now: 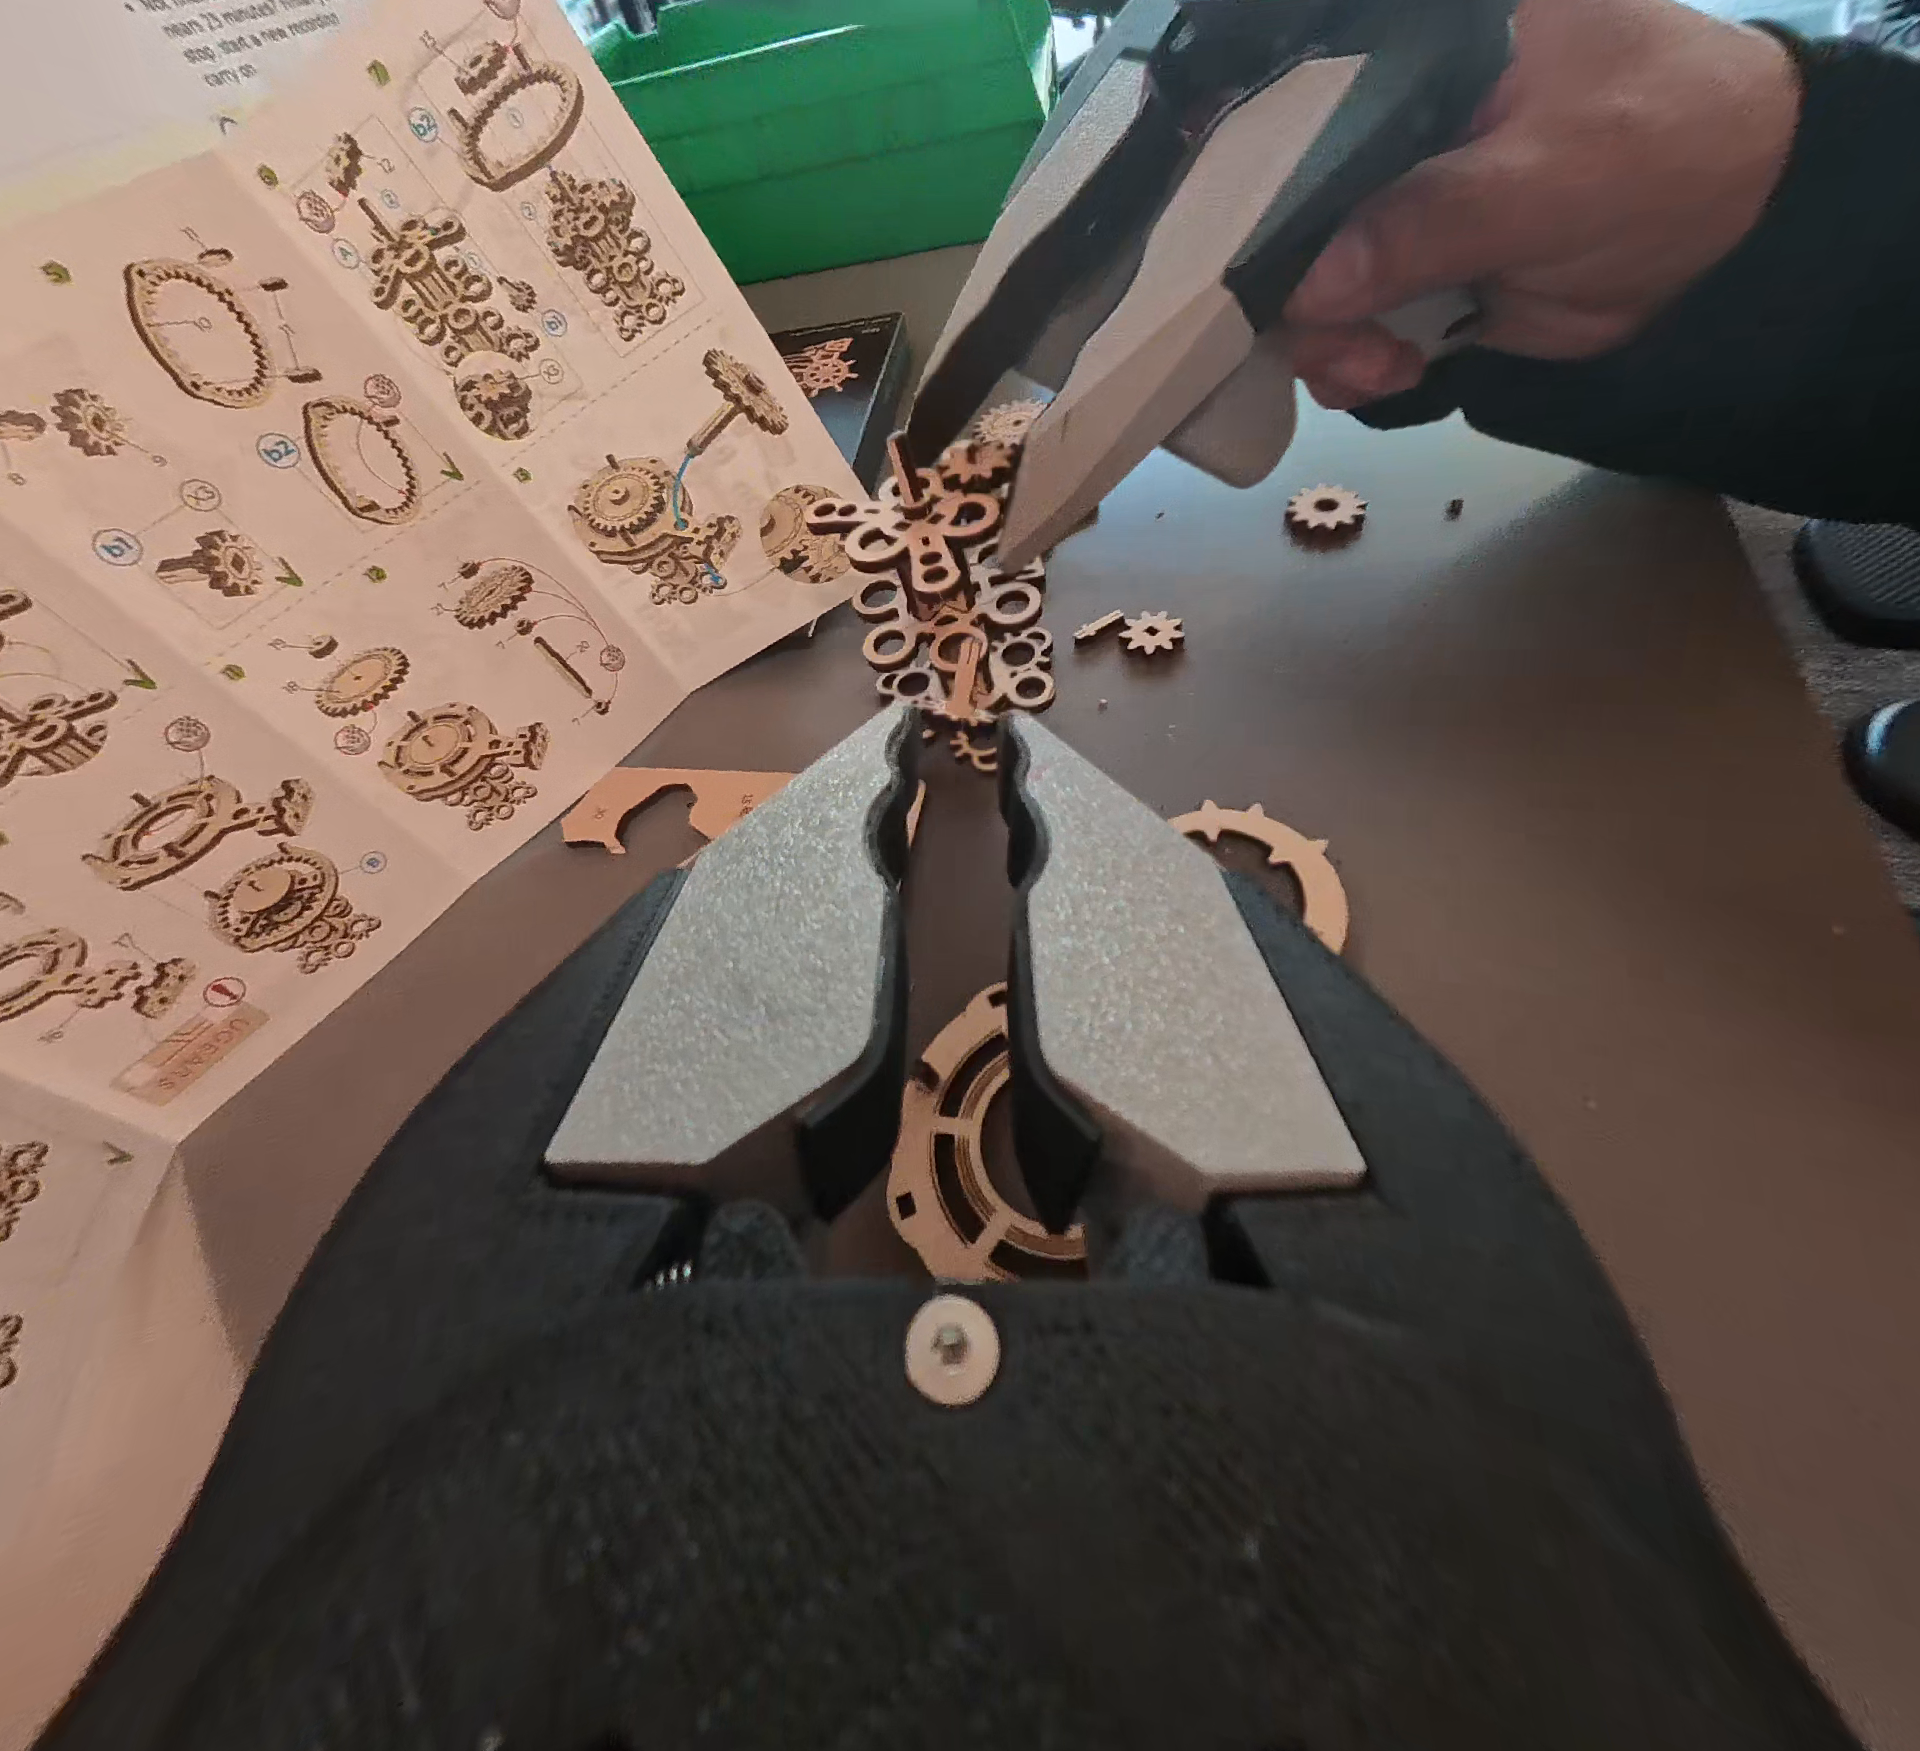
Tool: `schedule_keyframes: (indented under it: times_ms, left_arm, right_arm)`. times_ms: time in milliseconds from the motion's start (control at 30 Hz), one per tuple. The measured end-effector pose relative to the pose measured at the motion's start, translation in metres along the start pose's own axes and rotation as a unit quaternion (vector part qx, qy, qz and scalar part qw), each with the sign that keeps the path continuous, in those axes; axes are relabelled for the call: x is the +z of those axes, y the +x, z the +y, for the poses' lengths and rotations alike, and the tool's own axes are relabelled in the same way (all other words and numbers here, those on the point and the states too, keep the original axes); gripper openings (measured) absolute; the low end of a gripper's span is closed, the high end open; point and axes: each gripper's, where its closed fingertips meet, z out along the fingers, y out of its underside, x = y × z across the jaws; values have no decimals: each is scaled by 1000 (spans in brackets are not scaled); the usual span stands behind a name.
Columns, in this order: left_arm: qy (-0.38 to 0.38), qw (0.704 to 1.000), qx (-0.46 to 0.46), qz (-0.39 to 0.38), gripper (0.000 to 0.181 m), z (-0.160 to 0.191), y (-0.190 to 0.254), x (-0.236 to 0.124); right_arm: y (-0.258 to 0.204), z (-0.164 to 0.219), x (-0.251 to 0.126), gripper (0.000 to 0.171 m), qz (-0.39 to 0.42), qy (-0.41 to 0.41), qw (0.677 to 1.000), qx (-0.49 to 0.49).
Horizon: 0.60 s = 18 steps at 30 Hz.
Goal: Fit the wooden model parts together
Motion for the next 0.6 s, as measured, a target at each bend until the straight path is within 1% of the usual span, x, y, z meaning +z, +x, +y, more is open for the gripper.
schedule_keyframes:
  times_ms: [67, 133, 367, 500, 600]
  left_arm:
    - [0, 1000, 8, -5, 11, 0, 0, 0]
    - [0, 1000, 14, -10, 11, 0, 0, 1]
    - [1, 1000, 11, -20, 11, 1, -5, 0]
    - [11, 999, 14, -34, 11, -4, -8, -2]
    - [35, 998, 30, -49, 11, -13, -10, -6]
  right_arm:
    - [0, -1, 2, 45, -2, 6, 1000, 5]
    - [-1, -2, 3, 34, -9, 8, 1000, 5]
    - [-2, -4, 1, 34, -13, 24, 1000, 11]
    - [-9, -15, -9, 34, -40, 63, 997, 24]
    - [-15, -29, -20, 34, -61, 104, 992, 40]
